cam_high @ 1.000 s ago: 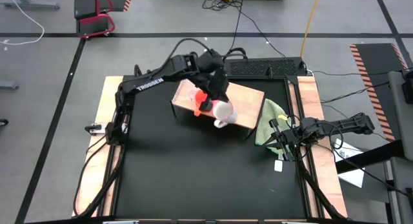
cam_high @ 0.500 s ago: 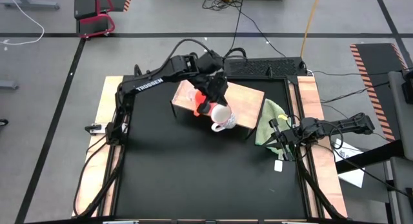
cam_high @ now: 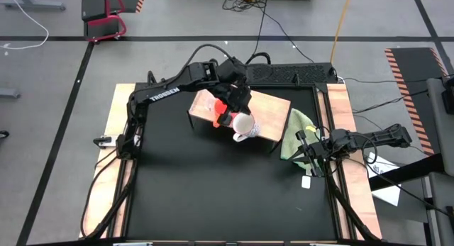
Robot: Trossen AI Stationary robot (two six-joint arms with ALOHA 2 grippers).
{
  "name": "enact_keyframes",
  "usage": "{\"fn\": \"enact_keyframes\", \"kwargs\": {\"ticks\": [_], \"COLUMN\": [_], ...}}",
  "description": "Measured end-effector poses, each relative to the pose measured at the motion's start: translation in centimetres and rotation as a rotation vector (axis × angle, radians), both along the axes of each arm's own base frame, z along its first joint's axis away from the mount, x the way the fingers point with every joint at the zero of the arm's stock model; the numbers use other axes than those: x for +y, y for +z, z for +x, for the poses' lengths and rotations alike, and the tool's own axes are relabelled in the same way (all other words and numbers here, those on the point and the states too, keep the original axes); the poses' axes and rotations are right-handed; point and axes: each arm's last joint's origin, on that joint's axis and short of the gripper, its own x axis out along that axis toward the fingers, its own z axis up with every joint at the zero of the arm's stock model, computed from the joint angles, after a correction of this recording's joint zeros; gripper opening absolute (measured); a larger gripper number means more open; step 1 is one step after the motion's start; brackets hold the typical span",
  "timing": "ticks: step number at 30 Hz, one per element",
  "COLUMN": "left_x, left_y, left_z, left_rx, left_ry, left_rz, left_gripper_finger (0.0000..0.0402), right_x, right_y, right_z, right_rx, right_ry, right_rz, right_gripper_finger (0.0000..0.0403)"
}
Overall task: Stack small to large cups/mugs on shelf
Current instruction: Put the gray patterned mug on the shelf
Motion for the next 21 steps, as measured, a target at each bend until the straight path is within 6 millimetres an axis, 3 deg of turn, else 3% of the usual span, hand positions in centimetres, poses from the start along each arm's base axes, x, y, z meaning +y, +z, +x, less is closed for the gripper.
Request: {"fn": "enact_keyframes", "kwargs": {"ticks": [10,21], "left_x": [4.0,4.6], "left_y": [-1.0,-1.9], "left_z": [0.0,0.4], "left_rx": [-0.002,0.012], "left_ry": [0.103,0.109], "left_rz": [-0.020,-0.029], "left_gripper_finger": [0.0004,0.0004], "right_x": [0.0,0.0], "right_y": [0.0,0.0], "right_z": [0.0,0.0], "right_rx": [0.004,0.003], "right_ry": [0.000,0.000], "right_rz": [0.012,0.007], "right_gripper_finger": [0.0000,0.0000]}}
